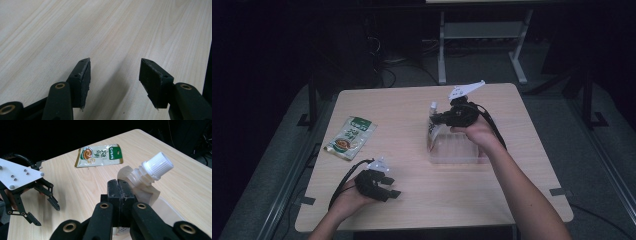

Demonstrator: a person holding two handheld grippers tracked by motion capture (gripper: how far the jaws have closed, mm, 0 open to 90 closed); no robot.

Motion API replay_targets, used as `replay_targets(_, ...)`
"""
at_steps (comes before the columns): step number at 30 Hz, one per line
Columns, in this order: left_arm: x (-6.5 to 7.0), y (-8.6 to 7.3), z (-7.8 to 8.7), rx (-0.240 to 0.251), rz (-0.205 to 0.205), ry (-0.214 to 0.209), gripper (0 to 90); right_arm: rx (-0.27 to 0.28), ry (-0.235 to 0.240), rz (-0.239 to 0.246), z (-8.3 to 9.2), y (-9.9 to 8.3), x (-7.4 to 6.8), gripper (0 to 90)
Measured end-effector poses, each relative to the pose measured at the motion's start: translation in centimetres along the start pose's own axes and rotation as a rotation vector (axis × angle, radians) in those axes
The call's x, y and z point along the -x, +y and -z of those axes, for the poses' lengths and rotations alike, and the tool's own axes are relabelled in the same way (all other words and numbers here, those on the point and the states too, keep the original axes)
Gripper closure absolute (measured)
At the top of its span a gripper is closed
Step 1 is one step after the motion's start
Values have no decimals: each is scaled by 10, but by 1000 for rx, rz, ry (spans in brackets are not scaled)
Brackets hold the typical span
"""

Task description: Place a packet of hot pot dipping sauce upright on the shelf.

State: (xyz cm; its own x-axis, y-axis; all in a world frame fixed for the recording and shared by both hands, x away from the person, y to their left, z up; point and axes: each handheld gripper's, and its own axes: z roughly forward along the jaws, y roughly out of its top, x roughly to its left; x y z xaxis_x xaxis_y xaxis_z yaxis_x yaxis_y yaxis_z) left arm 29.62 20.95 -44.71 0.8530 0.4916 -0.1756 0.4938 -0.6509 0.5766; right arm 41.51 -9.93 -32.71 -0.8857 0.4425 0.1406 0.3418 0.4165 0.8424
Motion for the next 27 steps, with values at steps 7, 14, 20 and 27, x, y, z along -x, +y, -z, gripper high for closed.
replay_targets(7,1,0,-1,6,7,-1,423,-27,-11,-17,-8,-8,3,893)
replay_targets(14,0,0,-1,5,6,-3,423,-52,-19,-23,-14,-13,6,892)
replay_targets(20,1,0,-1,2,5,-3,423,-61,-27,-16,-18,-14,4,889)
replay_targets(27,1,0,-1,-1,0,-2,423,-53,-29,-20,-18,-15,4,877)
